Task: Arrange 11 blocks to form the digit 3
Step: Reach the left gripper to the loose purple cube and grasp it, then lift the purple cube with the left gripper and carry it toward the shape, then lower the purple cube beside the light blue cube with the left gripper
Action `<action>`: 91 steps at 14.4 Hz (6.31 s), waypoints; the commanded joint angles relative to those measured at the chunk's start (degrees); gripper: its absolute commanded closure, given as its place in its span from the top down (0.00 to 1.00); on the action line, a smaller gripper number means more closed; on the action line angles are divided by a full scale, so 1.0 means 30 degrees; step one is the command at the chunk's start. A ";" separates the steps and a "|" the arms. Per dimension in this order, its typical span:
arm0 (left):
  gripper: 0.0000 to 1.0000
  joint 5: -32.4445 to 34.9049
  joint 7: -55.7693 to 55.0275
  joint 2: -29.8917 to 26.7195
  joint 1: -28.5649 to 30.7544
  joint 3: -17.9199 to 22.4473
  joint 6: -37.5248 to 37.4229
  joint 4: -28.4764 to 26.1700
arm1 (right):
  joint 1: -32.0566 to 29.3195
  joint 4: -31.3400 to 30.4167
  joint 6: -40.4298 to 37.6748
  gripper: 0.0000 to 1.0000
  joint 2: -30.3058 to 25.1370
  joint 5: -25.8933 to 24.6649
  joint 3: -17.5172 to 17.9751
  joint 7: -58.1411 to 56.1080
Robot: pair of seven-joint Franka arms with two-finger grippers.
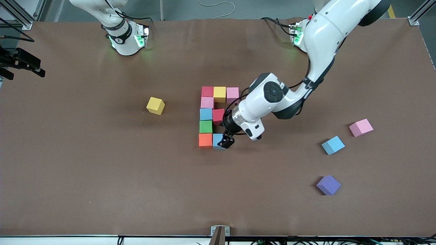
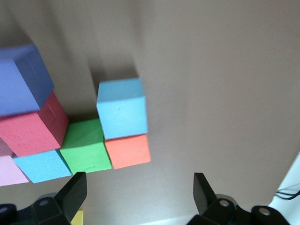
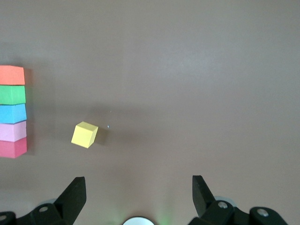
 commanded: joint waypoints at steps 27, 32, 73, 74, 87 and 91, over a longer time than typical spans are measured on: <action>1.00 0.0015 2.9405 0.5060 0.9030 0.3317 -0.8968 0.8044 | -0.0235 0.2389 -0.2642 1.00 -0.0064 0.0077 0.0066 -0.0041; 1.00 -0.1793 2.8853 0.5412 0.9030 0.3347 -0.7889 0.8044 | -0.0264 0.1891 -0.2144 1.00 -0.0152 0.0047 0.0066 -0.0070; 0.23 -0.0228 0.9388 0.5269 0.1827 0.3845 -0.9027 0.8078 | -0.0293 0.0631 -0.0151 1.00 -0.0182 -0.0012 -0.0051 -0.0071; 0.23 0.0418 0.7455 0.5005 0.1533 0.3758 -0.9026 0.7725 | -0.0293 0.0543 -0.0151 1.00 -0.0182 -0.0012 -0.0051 -0.0071; 0.23 0.5347 -0.7267 0.3103 -0.1136 0.3259 -0.3237 0.2195 | -0.0293 0.0484 -0.0180 1.00 -0.0182 -0.0012 -0.0051 -0.0129; 0.23 0.5405 -0.7622 0.2688 -0.1339 0.3259 -0.1790 0.0720 | -0.0264 0.0484 -0.0210 1.00 -0.0182 -0.0012 -0.0051 -0.0129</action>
